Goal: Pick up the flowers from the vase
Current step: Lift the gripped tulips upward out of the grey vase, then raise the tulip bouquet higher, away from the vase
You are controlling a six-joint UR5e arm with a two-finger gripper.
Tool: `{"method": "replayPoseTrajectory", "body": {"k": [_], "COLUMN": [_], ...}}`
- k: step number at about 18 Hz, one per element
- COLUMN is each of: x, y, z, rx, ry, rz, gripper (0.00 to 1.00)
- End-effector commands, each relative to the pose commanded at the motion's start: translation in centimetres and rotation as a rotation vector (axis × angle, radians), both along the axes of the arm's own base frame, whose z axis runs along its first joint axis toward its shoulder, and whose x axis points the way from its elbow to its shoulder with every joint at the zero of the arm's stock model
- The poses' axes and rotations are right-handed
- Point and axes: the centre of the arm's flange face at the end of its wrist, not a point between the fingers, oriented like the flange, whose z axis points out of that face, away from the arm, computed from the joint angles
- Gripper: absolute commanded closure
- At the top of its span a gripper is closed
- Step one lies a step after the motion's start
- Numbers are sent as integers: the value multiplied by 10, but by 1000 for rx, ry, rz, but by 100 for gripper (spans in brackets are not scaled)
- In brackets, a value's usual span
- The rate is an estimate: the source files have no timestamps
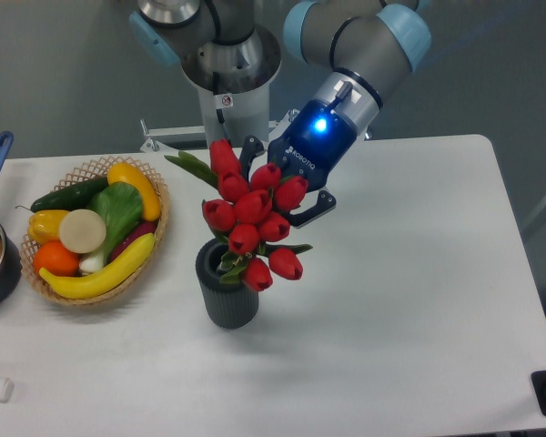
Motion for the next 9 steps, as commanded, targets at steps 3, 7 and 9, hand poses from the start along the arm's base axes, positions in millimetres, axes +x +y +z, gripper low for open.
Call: {"method": "replayPoseTrajectory", "body": {"k": [3,7,9], "x": [-2,-9,-6], "y": [-2,-11,-15], "z": [9,21,26], "rx": [5,15,15], "ry": [10,32,34], "rz": [8,28,35], "gripper": [55,55,55]}}
